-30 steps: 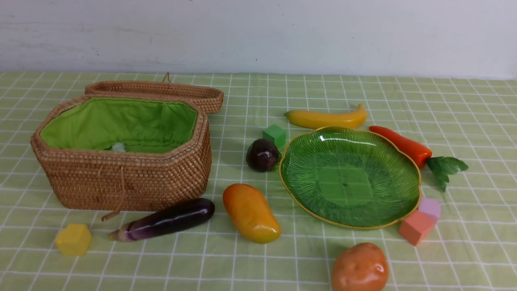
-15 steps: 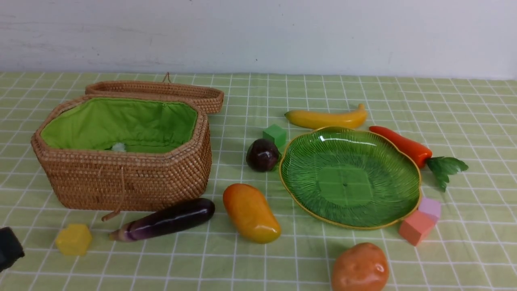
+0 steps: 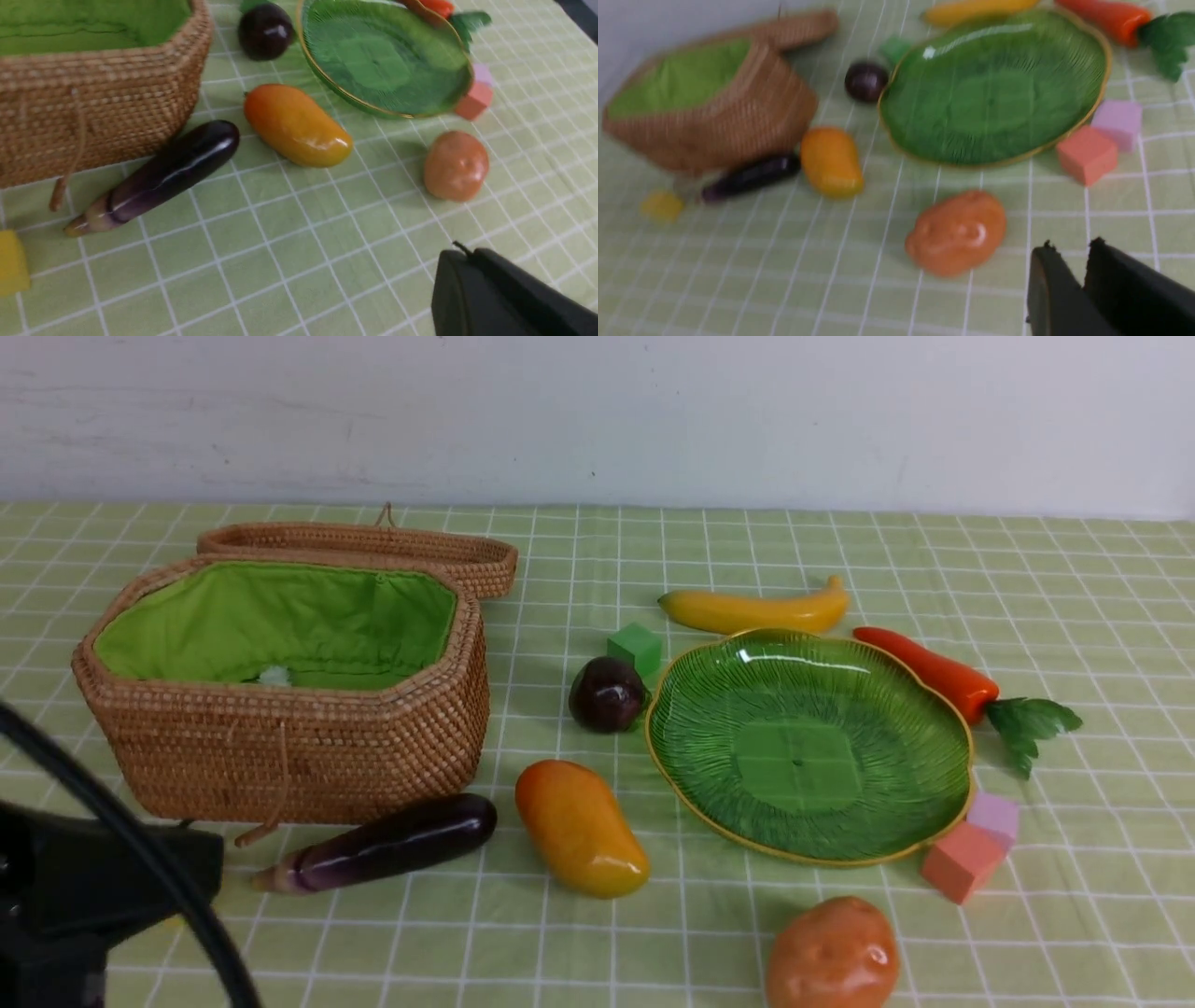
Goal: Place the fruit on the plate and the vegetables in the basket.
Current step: Use the left arm to grab an eggplant and put it into the left basket
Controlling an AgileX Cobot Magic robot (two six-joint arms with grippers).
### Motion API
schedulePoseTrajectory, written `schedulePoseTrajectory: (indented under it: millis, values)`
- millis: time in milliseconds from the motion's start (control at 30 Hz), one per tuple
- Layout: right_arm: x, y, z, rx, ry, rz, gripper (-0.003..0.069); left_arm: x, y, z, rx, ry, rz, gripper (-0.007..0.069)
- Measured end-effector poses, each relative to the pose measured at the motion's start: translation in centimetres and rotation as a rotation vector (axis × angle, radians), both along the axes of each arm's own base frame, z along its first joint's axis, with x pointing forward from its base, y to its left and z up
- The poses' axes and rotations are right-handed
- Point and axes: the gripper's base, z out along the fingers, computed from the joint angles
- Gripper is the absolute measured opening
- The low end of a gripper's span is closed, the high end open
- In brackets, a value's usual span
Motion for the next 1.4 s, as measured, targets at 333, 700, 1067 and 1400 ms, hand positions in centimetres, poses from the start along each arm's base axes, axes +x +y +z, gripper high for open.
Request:
schedulePoseTrajectory:
  millis: [333,700,1067,1400]
  values:
    - [-0.9,1.1,8.1,-0.167,-0.093,0.323,-0.0006,5.0,-2.5,-0.1,0.339,0.104,-0.253,-0.0013]
    - [-3.7,1.6,9.8,-0.176,-0.265,0.525,-0.0003,10.7,-4.1,-5.1,0.577,0.145,-0.430,-0.0013]
    - [-7.1,0.3,10.8,-0.201,-0.435,0.489,0.0002,15.9,-5.3,-11.1,0.717,0.181,-0.480,0.0336]
    - [-7.2,0.3,10.7,-0.204,-0.438,0.488,0.0008,18.7,-5.4,-14.6,0.844,0.145,-0.498,0.0554]
